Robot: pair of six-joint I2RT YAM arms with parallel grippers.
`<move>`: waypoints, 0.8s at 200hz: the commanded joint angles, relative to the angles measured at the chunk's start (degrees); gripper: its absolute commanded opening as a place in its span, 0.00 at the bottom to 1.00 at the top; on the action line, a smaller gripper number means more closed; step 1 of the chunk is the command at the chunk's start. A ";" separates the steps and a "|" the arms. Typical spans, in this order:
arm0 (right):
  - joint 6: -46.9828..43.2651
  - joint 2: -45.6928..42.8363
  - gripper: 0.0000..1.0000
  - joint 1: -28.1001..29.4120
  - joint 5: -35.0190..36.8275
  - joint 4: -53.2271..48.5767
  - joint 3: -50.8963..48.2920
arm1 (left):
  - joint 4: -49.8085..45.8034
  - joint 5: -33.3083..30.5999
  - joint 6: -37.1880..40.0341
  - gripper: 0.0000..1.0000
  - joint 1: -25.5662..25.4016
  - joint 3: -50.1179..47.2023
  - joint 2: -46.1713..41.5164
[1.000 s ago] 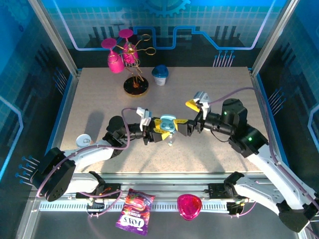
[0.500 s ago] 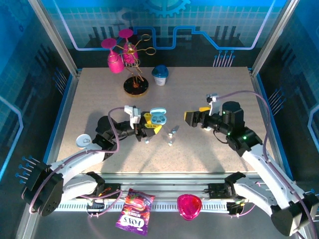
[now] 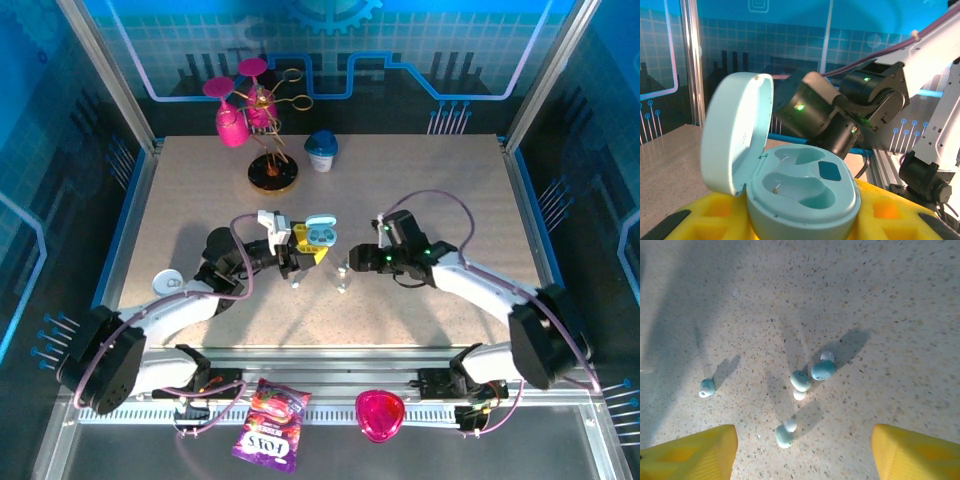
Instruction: Insert the wireless bluetooth earbuds into the charging case
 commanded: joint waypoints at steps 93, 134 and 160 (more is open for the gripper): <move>-7.52 27.35 0.65 2.78 -5.30 -5.97 22.83 | 12.40 2.70 -1.26 0.21 1.06 1.21 2.80; -9.79 31.16 0.65 2.40 -5.63 -7.78 25.26 | 12.96 3.28 -2.05 0.21 0.99 1.28 3.00; -9.78 30.00 0.65 1.52 -5.29 -7.63 23.31 | 12.60 3.58 -2.07 0.22 1.01 1.56 3.25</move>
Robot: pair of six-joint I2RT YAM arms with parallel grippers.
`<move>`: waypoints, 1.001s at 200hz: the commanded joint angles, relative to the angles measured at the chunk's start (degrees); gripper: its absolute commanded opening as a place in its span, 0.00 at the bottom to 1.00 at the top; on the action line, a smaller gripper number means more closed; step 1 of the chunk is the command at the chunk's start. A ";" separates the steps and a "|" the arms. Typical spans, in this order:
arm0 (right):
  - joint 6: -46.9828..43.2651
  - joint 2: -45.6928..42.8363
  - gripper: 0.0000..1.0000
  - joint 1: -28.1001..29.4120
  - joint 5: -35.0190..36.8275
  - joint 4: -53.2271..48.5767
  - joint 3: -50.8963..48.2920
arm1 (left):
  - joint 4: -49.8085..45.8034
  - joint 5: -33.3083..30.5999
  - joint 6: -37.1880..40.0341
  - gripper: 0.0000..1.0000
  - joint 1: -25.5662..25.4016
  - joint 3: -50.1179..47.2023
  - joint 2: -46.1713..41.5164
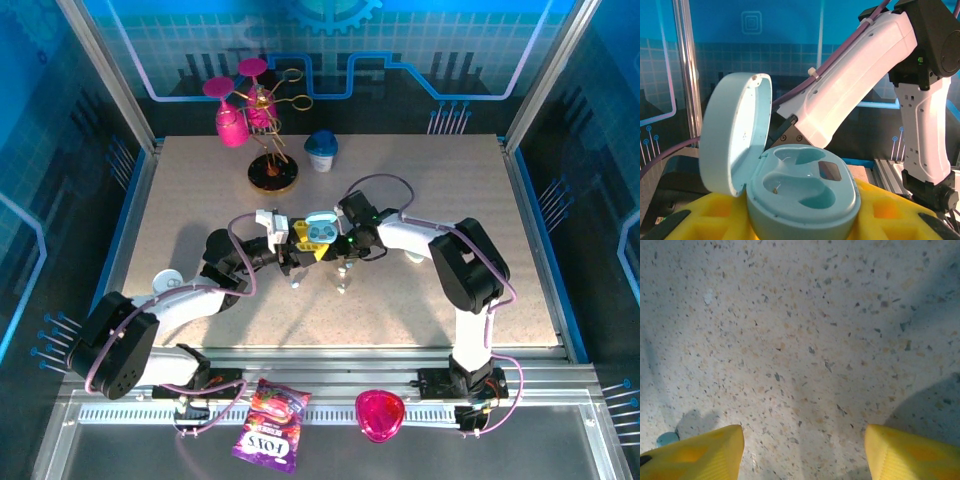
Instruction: Insert the wireless bluetooth earbuds into the charging case
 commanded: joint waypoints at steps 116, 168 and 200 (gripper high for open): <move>-0.81 -9.69 0.60 -1.40 -0.01 -2.63 -10.77 | 1.54 3.22 -0.96 0.22 0.40 2.32 -0.16; -5.43 -11.64 0.57 -0.12 9.51 -11.69 -6.48 | 0.79 3.25 -0.10 0.22 0.44 2.58 -0.34; -7.39 -8.08 0.50 1.38 17.18 -19.93 0.57 | 0.46 3.28 0.12 0.22 0.43 2.60 -0.77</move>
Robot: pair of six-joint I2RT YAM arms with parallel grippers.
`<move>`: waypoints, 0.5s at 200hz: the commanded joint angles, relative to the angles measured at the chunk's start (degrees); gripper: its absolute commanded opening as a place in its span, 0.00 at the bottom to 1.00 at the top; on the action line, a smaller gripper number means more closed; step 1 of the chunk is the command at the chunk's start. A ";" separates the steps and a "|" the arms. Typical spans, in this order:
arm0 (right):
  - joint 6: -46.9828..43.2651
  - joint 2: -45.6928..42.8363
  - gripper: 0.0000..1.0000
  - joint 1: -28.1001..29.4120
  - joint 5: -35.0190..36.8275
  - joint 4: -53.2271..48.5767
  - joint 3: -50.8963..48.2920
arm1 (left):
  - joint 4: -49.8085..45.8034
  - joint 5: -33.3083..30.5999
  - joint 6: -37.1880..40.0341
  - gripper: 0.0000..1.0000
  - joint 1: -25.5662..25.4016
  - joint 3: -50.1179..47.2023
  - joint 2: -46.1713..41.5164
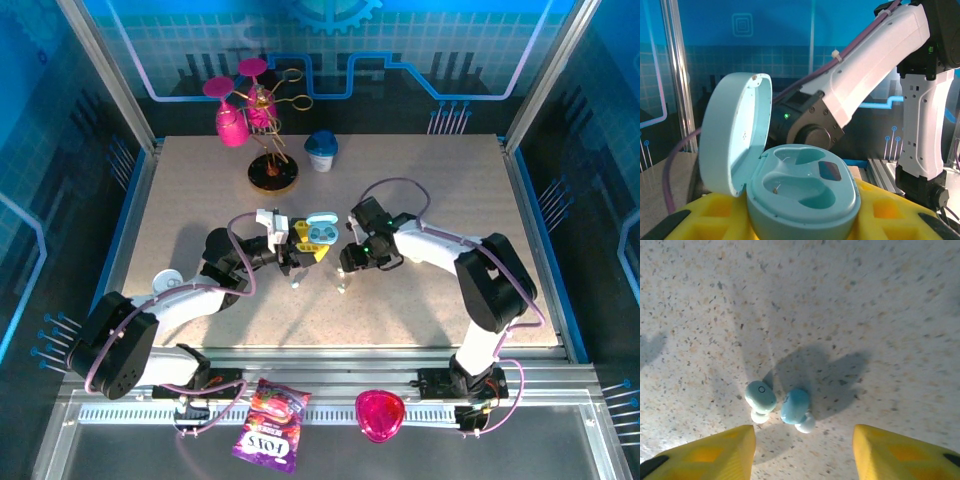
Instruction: Insert the wireless bluetooth earbuds into the charging case
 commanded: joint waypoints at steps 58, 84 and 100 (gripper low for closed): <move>0.81 10.08 0.44 4.91 12.38 -16.83 15.01 | -0.87 1.44 1.24 0.22 0.40 1.91 -1.38; 2.32 11.87 0.34 5.68 12.53 -17.19 16.25 | -1.04 1.39 1.21 0.22 0.32 1.86 -1.34; 2.60 12.62 0.31 5.72 12.30 -17.51 16.47 | -0.95 1.40 1.02 0.22 0.36 1.76 -1.43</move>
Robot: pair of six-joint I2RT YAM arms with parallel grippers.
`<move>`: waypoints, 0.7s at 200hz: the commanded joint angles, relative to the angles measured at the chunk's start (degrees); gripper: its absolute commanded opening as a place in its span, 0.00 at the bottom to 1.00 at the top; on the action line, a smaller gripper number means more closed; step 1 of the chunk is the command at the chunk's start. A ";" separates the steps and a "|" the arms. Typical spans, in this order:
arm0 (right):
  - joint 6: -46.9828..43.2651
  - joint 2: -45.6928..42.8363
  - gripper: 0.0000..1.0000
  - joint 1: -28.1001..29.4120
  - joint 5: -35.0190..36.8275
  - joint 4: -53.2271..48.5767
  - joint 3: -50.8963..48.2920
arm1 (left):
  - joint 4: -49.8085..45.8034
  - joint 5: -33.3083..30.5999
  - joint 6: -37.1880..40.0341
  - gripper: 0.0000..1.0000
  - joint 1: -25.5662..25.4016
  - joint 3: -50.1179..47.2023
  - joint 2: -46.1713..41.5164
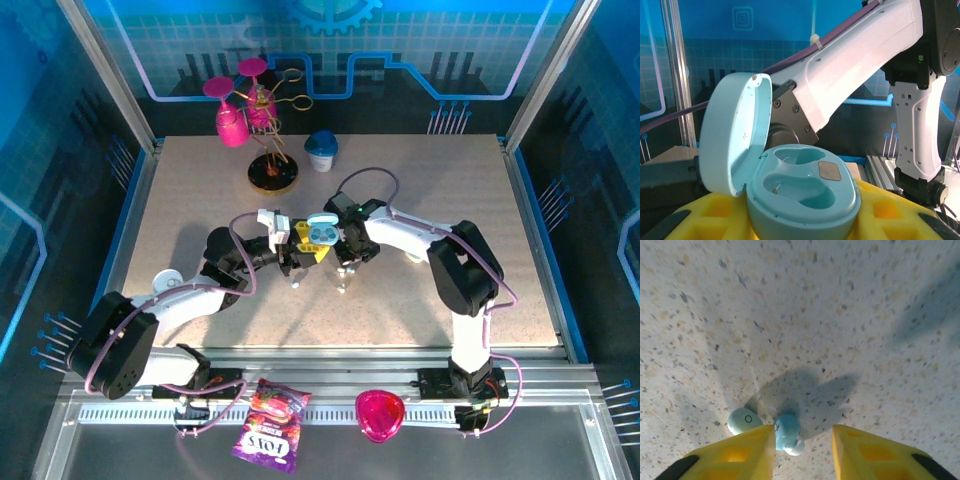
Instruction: Insert the wireless bluetooth earbuds into the charging case
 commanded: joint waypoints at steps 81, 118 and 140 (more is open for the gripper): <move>2.01 3.22 0.31 1.56 -0.06 -2.66 2.94 | 1.45 1.54 0.14 0.22 0.37 1.75 -1.30; 2.56 3.05 0.32 2.64 1.44 -3.27 3.14 | 1.42 1.54 0.09 0.22 0.37 1.71 -1.39; 3.02 2.16 0.32 2.77 2.98 -3.47 2.73 | 1.42 1.52 0.08 0.22 0.35 1.57 -1.54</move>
